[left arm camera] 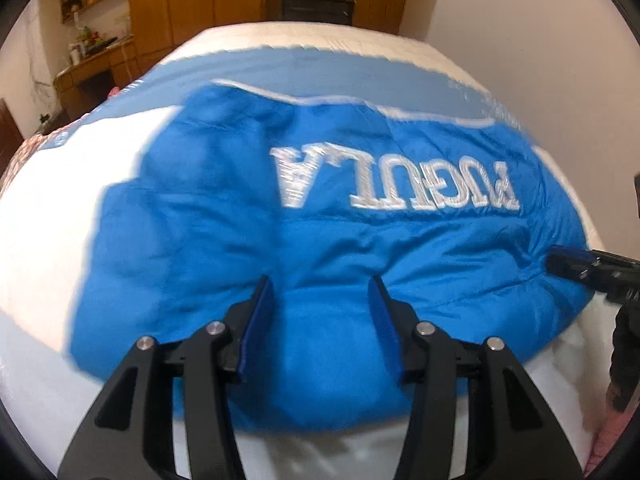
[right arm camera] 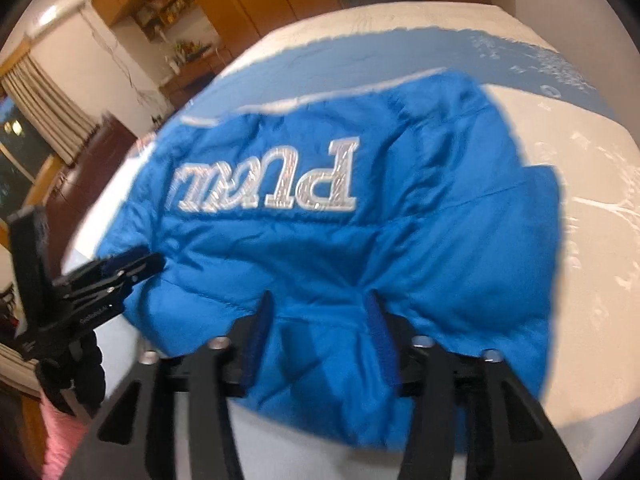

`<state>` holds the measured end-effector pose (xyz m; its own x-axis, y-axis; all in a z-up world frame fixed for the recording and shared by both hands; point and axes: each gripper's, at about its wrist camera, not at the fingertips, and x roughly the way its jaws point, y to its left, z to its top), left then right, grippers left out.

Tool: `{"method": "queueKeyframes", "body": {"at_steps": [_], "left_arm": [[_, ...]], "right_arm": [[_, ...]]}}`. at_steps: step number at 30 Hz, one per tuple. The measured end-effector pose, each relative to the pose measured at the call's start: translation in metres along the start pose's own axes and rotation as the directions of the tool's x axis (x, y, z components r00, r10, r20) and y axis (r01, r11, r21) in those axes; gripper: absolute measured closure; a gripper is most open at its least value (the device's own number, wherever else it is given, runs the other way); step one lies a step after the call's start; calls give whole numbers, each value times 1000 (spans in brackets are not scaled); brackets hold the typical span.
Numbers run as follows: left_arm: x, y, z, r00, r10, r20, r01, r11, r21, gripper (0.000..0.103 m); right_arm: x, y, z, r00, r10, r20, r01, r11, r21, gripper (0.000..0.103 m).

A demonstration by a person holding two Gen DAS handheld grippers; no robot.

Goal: Fold large clothes
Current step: 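Grasp the jacket side edge with the left gripper and lift it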

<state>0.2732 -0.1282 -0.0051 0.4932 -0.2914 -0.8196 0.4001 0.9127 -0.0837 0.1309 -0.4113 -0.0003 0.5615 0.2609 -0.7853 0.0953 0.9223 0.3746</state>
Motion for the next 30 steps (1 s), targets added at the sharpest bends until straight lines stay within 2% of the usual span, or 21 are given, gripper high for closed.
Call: {"method": "queueKeyframes", "body": {"at_steps": [2,5,7,8,9,11,13,14,19,20,22,23,25,27,30], "left_arm": [[-23,24,-2,998,53,45,-52,998,-20,31],[-38,66,-8,992,117,45,-112,990,-84,27],[-35,107,-14,992,124,3,-122,977,-173,24],[-31,122,-16,994,109,-19,-111,971,-212,24],[-27,135,-19,997,74,-33,-80,965,-250,23],[-17,153,-24,998,-45,-33,32,947,-321,23],[-7,158,-24,990,-138,-24,121,928,-353,23],[-1,159,-23,984,-177,-22,157,918,-365,22],[32,152,-16,963,-266,-43,227,887,-403,17],[36,148,-17,961,-274,-42,233,880,-413,13],[45,140,-12,966,-256,-35,220,884,-412,12],[47,137,-10,969,-245,-31,211,888,-409,14],[45,132,-10,971,-239,-20,210,888,-408,31],[39,127,-8,970,-242,4,223,885,-408,53],[25,124,-11,968,-249,32,240,883,-403,67]], "right_arm": [[-16,-18,2,999,-33,25,32,999,32,38],[-26,-54,2,999,-38,20,35,993,110,35],[-22,-78,1,999,-33,-13,35,986,163,28],[-20,-83,0,999,-31,-17,33,983,178,23],[-15,-93,0,1000,-17,-20,21,979,201,23],[-3,-107,0,998,42,-46,-29,969,246,23],[14,-118,2,989,133,-68,-108,950,293,23],[17,-120,0,986,152,-69,-125,947,297,22],[28,-116,11,983,175,-52,-157,956,249,21],[31,-114,12,983,175,-54,-157,959,237,24],[37,-107,15,984,169,-55,-154,963,220,29],[40,-105,17,985,163,-54,-148,966,213,35],[41,-101,17,986,159,-49,-146,967,210,44],[36,-99,12,984,176,-41,-164,963,213,58],[28,-95,9,980,196,-25,-187,959,215,72]]}}
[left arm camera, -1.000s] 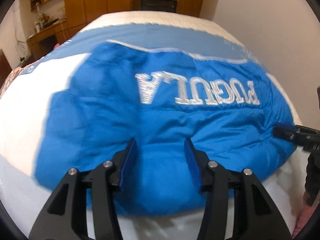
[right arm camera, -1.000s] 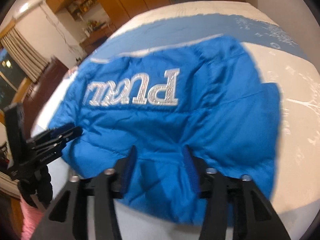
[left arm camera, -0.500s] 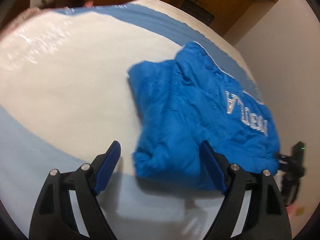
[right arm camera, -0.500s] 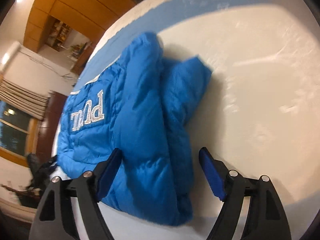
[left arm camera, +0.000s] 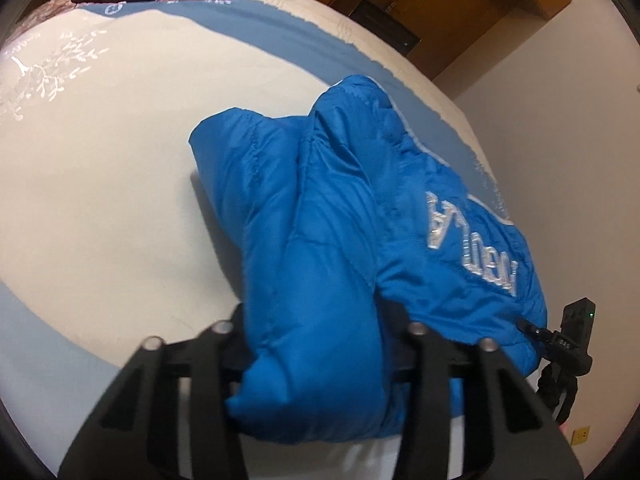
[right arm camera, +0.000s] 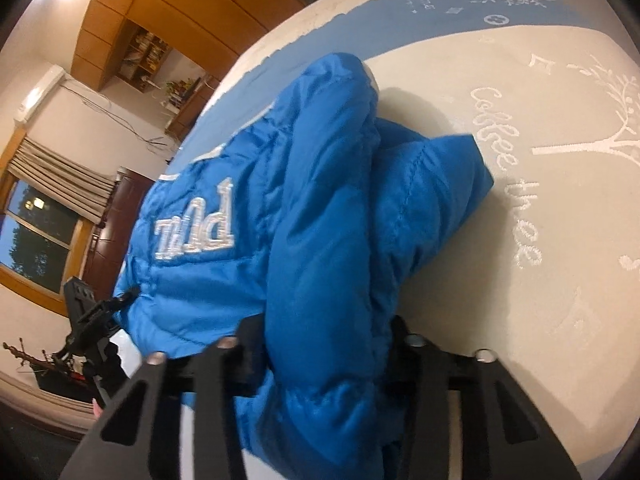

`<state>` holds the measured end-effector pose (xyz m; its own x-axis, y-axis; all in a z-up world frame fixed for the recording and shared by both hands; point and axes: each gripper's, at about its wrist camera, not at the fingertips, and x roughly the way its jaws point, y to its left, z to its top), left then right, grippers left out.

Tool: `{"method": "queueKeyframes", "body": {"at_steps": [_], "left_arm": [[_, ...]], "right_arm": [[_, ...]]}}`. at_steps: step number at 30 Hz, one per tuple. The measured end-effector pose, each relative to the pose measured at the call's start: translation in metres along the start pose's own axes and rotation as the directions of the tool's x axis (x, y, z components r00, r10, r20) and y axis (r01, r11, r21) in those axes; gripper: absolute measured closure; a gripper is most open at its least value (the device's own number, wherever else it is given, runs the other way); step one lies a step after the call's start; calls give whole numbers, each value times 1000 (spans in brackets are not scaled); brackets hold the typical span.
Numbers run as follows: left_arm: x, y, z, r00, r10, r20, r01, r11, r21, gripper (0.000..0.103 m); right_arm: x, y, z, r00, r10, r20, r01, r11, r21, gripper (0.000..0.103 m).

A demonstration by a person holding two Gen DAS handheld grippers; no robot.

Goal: Fold large clothes

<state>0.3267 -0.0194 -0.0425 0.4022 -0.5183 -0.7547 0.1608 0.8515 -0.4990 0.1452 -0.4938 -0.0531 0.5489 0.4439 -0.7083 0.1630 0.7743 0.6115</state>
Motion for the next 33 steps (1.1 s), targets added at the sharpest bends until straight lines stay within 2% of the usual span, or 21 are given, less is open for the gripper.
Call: {"method": "queueKeyframes", "body": {"at_steps": [3,7,13,20,24,27,30,31,33], "left_arm": [[-14,-2,-7,1000,-5,11,5,1000,6,70],[-31,-3,-21,1000,-11,5,11,1000,18,71],[-71,-2,-52,999,-36,-5,36,999,39,72],[-143,-18,-96,995,-78,60,70,991,118,73],[-168,-21,-121,995,-82,65,71,986,154,73],[-166,-13,-134,998,-55,44,47,985,164,73],[-140,3,-141,1000,5,-6,-4,991,136,72],[-128,11,-144,999,31,-36,-26,993,119,70],[-116,24,-149,997,36,-61,-30,995,96,64]], "right_arm": [[-10,8,-5,1000,9,3,-9,1000,-6,78],[-19,13,-17,1000,15,-18,-15,1000,-15,79],[-48,26,-56,1000,9,-22,-10,998,-58,80],[-96,52,-106,999,40,6,-38,990,-135,80],[-112,55,-137,999,38,-1,-38,987,-156,80],[-107,48,-152,1000,19,-19,-22,990,-142,80],[-88,38,-157,998,-8,-64,1,994,-110,78],[-78,31,-159,996,-17,-84,9,995,-94,77],[-70,23,-163,995,-9,-103,1,997,-76,72]]}}
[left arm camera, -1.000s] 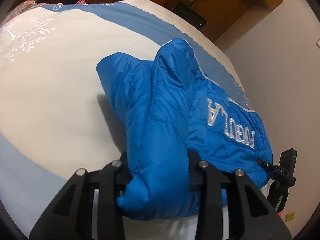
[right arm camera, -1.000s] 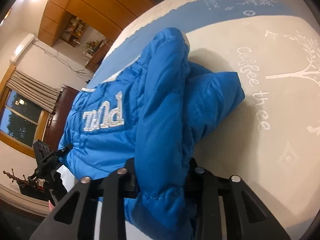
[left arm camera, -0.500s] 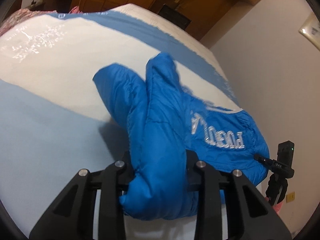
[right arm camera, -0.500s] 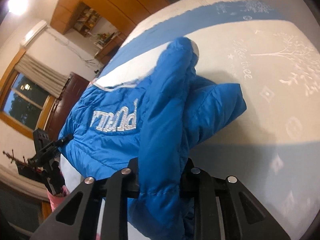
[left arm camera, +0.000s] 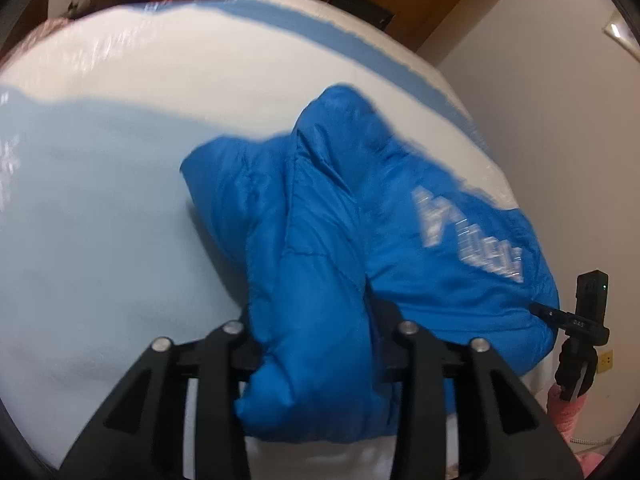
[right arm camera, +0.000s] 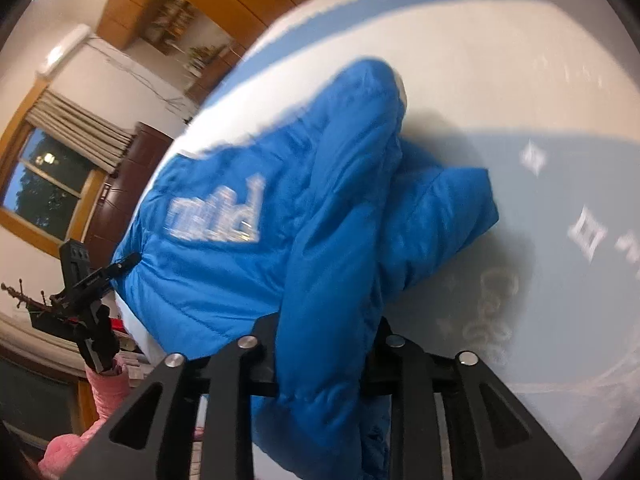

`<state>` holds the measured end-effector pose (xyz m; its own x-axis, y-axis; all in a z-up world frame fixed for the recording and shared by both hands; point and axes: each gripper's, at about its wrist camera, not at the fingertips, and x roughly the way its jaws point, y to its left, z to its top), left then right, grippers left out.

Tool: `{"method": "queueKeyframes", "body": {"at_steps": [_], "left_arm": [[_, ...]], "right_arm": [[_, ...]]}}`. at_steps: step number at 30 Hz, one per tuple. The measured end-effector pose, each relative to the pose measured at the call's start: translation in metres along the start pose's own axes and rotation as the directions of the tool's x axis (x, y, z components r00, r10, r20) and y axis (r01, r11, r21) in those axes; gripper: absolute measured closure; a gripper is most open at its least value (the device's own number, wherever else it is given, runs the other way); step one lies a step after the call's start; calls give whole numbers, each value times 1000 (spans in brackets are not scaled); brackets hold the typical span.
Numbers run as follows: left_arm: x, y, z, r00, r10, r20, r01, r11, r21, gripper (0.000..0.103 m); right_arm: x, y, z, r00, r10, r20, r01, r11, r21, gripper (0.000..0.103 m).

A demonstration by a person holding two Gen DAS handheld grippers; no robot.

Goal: Fold large clothes

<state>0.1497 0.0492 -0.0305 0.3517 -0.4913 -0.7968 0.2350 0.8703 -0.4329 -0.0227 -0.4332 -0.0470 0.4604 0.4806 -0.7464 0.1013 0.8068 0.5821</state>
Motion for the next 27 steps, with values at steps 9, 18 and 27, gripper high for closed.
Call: {"method": "queueKeyframes", "body": {"at_steps": [9,18,27], "left_arm": [[1,8,-4,1000,-1,25,2,1000,-28,62],[-27,-29,-9,996,11,84,-10,1000,-2,68],[-45,-53,-3,991,39,124,-46,998,49,68]], "right_arm": [[-8,8,-1,998,-47,32,49,998,-46,65],[-61,45,-9,966,-188,176,217,962,-163,69],[-38,62,-18,972,-216,89,232,940,-248,75]]}}
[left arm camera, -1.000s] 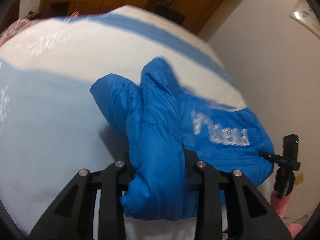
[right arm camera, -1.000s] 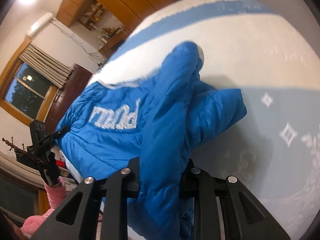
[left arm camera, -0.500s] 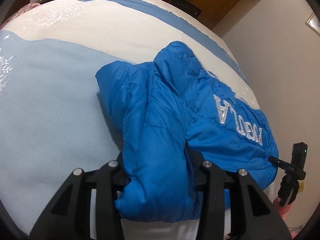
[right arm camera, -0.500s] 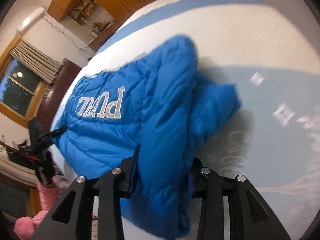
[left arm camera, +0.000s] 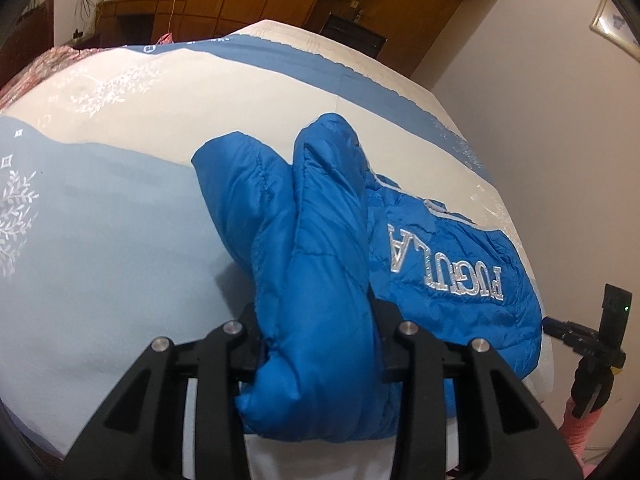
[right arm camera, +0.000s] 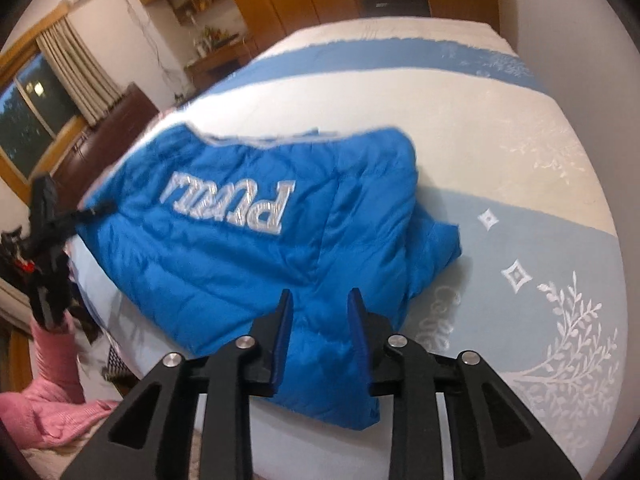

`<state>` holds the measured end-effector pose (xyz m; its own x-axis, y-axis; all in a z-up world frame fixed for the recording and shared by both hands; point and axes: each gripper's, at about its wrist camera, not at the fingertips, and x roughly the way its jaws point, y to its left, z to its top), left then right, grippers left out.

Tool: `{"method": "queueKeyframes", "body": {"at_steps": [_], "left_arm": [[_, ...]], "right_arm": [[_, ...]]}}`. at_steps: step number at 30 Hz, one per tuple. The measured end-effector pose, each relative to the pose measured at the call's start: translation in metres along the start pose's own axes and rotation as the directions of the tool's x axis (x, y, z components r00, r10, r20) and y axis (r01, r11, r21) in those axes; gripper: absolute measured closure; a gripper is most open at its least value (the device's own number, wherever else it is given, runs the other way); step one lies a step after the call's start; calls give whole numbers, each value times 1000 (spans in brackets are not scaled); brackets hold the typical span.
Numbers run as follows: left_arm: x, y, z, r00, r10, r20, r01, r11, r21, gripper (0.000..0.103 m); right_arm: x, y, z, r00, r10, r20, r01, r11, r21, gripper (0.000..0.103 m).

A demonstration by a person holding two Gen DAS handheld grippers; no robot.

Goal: Fold large clothes

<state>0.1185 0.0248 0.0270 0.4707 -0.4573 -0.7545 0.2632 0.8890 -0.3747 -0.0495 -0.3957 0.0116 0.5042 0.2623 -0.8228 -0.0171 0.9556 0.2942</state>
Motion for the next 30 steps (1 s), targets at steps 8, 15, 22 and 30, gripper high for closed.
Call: {"method": "queueKeyframes", "body": {"at_steps": [8,15,22,30], "left_arm": [[-9,-19,-2,998,22,52,-24,998,50,68],[-6,-25,-5,996,51,75,-56,996,66,68],[2,-15,-10,994,83,77,-87,995,52,68],[-16,-42,-12,987,69,144,-87,988,125,68]], "right_arm": [[26,-15,-8,999,-8,-51,10,999,48,83],[46,-26,-16,997,14,-74,-8,996,87,89],[53,-30,-18,997,3,-78,6,993,120,97],[51,-29,-16,997,-8,-80,20,989,144,97]]}}
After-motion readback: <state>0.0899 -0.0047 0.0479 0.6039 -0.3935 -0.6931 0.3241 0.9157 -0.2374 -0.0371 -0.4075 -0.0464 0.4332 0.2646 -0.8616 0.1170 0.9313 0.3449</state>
